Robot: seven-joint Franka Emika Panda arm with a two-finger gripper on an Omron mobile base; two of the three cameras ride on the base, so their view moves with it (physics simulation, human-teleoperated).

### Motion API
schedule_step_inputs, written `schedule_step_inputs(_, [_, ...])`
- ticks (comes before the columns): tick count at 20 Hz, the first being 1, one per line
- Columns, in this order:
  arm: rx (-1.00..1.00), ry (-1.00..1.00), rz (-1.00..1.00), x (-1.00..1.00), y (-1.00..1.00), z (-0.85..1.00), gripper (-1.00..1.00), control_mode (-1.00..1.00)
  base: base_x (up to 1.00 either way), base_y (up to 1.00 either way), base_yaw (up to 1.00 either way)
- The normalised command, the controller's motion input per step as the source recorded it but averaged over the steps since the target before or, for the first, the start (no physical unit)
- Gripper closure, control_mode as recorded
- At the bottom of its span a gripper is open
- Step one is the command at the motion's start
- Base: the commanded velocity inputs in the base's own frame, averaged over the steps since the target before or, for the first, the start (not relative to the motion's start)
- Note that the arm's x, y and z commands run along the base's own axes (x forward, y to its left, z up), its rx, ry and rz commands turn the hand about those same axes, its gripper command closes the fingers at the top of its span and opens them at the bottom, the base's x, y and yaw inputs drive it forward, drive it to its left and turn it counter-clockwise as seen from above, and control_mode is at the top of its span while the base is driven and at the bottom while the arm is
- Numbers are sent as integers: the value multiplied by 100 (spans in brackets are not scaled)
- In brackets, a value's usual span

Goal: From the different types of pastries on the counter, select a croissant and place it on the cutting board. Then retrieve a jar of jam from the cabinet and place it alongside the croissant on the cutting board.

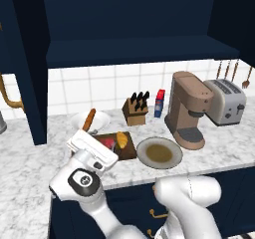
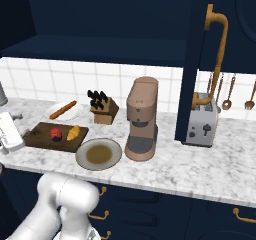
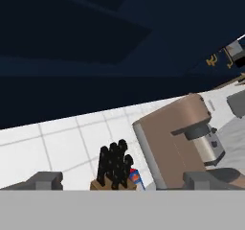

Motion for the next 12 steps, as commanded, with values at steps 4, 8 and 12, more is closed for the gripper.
schedule_step_inputs(4, [2, 0, 0, -100, 56, 9, -100, -100, 0, 0, 0])
schedule_step_inputs(8, [0, 0, 0, -100, 71, 0, -100, -100, 0, 0, 0])
schedule_step_inputs(12, [0, 10, 0, -100, 89, 0, -100, -100, 0, 0, 0])
